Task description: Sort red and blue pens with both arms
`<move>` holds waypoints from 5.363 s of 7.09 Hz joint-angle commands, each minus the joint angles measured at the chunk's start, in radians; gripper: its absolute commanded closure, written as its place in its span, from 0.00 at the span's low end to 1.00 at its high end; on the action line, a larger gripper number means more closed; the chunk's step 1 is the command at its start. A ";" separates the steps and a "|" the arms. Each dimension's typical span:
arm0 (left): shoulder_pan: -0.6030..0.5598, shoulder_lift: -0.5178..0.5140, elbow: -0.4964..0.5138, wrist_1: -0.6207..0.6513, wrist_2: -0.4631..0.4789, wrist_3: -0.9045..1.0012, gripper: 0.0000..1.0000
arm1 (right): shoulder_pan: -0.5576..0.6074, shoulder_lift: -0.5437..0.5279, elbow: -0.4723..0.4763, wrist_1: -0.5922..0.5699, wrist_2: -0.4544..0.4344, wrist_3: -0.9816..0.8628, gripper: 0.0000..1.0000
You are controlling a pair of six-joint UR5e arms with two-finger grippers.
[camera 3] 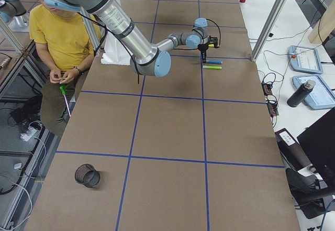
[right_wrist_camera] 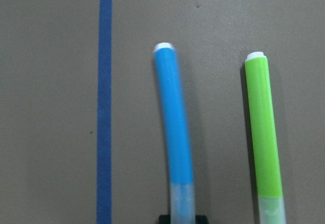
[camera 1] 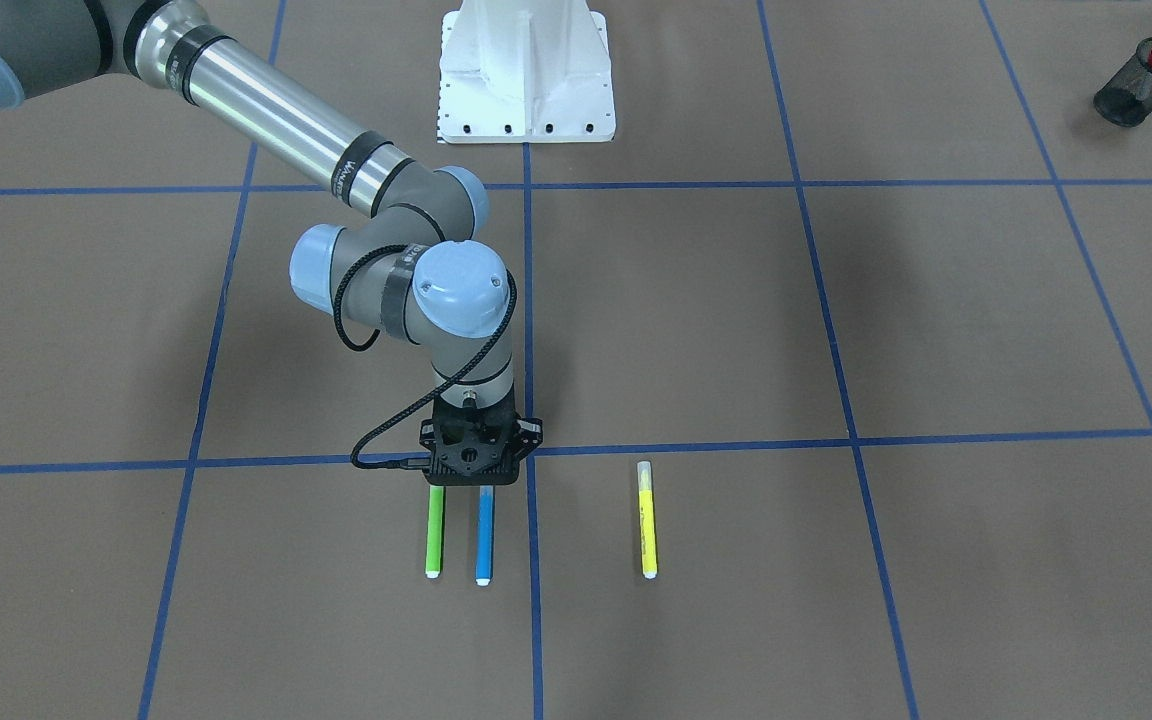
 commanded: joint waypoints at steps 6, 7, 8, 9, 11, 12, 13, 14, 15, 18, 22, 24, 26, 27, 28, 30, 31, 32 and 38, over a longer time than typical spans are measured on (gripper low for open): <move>-0.001 0.000 -0.011 0.000 -0.002 -0.002 0.00 | 0.063 -0.031 0.316 -0.224 0.016 0.004 1.00; -0.001 0.002 -0.011 0.000 -0.002 -0.002 0.00 | 0.098 -0.103 0.440 -0.288 0.079 0.000 1.00; -0.001 0.003 -0.012 0.000 0.000 0.002 0.00 | 0.145 -0.204 0.559 -0.302 0.156 -0.020 1.00; -0.001 0.026 -0.021 -0.043 -0.006 0.002 0.00 | 0.185 -0.282 0.648 -0.317 0.193 -0.101 1.00; 0.001 0.116 -0.015 -0.217 -0.011 -0.005 0.00 | 0.274 -0.396 0.774 -0.382 0.262 -0.172 1.00; 0.001 0.117 -0.015 -0.245 -0.011 -0.011 0.00 | 0.312 -0.489 0.843 -0.380 0.282 -0.174 1.00; 0.001 0.117 -0.014 -0.248 -0.009 0.000 0.00 | 0.352 -0.571 0.892 -0.380 0.289 -0.233 1.00; 0.001 0.123 -0.015 -0.252 -0.008 0.003 0.00 | 0.427 -0.635 0.906 -0.380 0.365 -0.337 1.00; 0.001 0.127 -0.011 -0.283 -0.005 0.002 0.00 | 0.516 -0.707 0.917 -0.379 0.435 -0.442 1.00; 0.002 0.156 -0.006 -0.288 -0.002 0.002 0.00 | 0.757 -0.994 0.951 -0.380 0.454 -0.913 1.00; 0.002 0.173 0.011 -0.287 0.002 0.002 0.00 | 1.007 -1.269 0.951 -0.387 0.439 -1.269 1.00; 0.002 0.170 0.009 -0.288 0.002 0.002 0.00 | 1.137 -1.425 0.969 -0.387 0.442 -1.348 1.00; 0.002 0.169 0.005 -0.290 0.000 0.002 0.00 | 1.298 -1.539 1.052 -0.539 0.453 -1.387 1.00; 0.002 0.170 0.005 -0.291 -0.002 0.002 0.00 | 1.425 -1.564 1.063 -0.645 0.453 -1.495 1.00; 0.002 0.170 0.005 -0.291 -0.002 0.002 0.00 | 1.566 -1.558 1.075 -0.813 0.453 -1.561 1.00; 0.002 0.172 0.005 -0.291 -0.006 0.002 0.00 | 1.757 -1.552 1.151 -1.184 0.454 -1.563 1.00; 0.002 0.175 0.005 -0.305 -0.008 0.000 0.00 | 1.788 -1.544 1.164 -1.316 0.460 -1.550 1.00; 0.004 0.184 0.005 -0.325 -0.008 0.000 0.00 | 1.790 -1.541 1.147 -1.438 0.523 -1.545 1.00; 0.002 0.192 0.005 -0.357 -0.008 0.000 0.00 | 1.946 -1.492 0.862 -1.571 0.539 -1.528 1.00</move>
